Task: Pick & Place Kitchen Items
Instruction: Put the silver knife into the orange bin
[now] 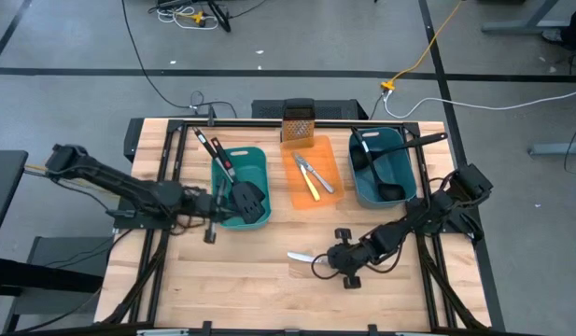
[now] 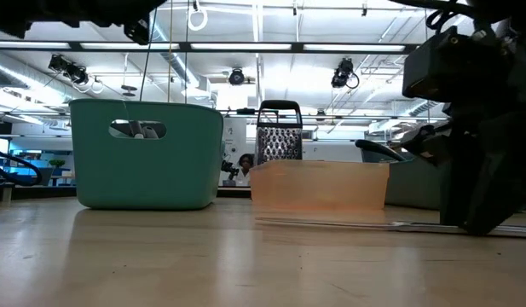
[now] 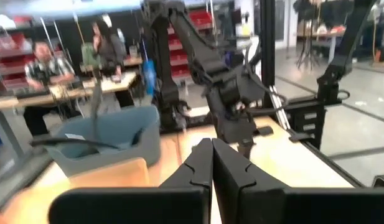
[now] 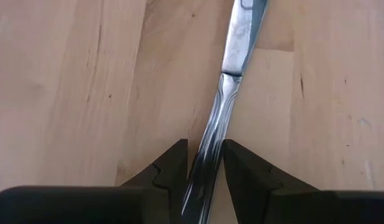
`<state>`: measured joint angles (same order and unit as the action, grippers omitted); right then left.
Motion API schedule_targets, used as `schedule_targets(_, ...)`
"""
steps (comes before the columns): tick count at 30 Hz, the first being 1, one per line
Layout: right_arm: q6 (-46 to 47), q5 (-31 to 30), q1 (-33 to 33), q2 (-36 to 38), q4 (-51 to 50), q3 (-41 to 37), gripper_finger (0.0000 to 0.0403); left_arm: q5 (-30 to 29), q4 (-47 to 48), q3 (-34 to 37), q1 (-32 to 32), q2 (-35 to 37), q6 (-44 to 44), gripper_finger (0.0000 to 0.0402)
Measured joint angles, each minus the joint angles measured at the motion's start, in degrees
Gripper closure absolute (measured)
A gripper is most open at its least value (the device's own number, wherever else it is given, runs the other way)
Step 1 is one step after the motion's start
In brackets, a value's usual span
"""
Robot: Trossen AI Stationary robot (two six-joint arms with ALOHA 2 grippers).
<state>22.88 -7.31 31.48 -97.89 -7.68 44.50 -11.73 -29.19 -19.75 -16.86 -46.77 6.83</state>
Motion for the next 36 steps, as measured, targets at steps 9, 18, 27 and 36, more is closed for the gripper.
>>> schedule_targets(9,-1.0,-1.5,1.0,-0.1,-0.1,0.0,0.0294,-4.1,0.2,-10.9,-5.7,-21.1,-4.7,0.0393)
schedule_targets(18,-6.6,-1.9,1.2,-0.1,0.0,0.0,0.0294,-3.8,-0.2,-22.3,-6.7,-38.5,-6.6,0.0395)
schedule_targets(27,-12.0,-1.7,1.2,-0.2,2.1,-0.1,0.0294,1.0,-0.1,-25.1,-7.1,-42.6,-12.4,0.0397)
schedule_targets(36,-11.9,-4.3,1.0,-0.2,2.5,-0.1,0.0294,-4.1,-1.8,-25.1,-11.0,-48.4,-14.1,0.0398)
